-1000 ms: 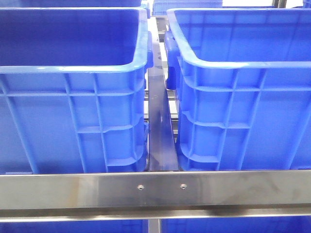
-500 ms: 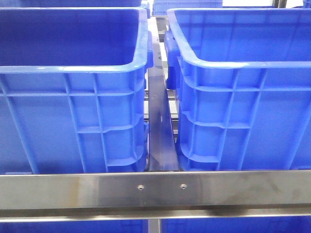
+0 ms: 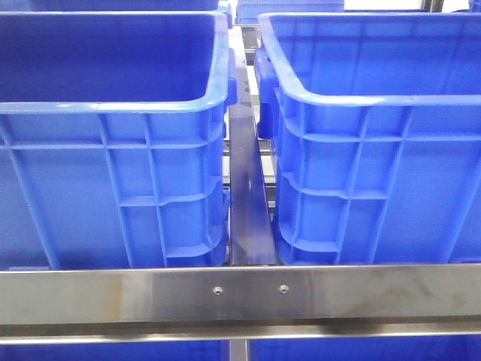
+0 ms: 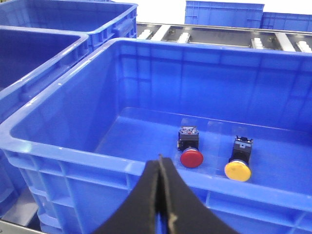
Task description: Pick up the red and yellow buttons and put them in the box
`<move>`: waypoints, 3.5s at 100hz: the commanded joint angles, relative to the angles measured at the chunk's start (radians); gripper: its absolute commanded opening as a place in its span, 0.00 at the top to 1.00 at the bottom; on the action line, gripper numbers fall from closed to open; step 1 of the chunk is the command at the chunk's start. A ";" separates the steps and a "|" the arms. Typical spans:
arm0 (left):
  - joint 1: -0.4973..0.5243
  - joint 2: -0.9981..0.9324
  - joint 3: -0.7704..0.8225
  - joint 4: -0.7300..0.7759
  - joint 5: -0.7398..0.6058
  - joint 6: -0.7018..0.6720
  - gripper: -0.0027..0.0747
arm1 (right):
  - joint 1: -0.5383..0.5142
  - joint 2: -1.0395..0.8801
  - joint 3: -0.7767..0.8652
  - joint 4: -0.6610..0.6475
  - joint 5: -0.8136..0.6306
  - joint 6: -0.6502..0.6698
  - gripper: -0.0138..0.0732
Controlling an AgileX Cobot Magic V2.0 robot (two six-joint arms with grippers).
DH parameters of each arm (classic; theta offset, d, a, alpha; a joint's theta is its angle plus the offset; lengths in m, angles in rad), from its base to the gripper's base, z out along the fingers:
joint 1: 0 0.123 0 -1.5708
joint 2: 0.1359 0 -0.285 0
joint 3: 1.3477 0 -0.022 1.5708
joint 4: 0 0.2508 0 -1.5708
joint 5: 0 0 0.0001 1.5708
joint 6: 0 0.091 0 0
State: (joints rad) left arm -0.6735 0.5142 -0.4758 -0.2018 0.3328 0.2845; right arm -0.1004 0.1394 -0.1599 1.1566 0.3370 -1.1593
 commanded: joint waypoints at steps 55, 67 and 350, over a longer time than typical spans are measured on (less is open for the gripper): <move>0.261 -0.136 0.058 0.167 -0.148 -0.148 0.99 | -0.005 0.008 -0.026 0.021 -0.028 -0.005 0.91; 0.372 -0.213 0.149 0.192 -0.186 -0.230 0.99 | -0.005 0.008 -0.026 0.021 -0.028 -0.005 0.91; 0.695 -0.550 0.530 0.157 -0.266 -0.249 0.99 | -0.005 0.009 -0.024 -0.313 -0.181 0.343 0.91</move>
State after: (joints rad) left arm 0.0172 -0.0061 0.0009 -0.0355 0.1418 0.0448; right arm -0.1004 0.1394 -0.1561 1.0097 0.2166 -0.9826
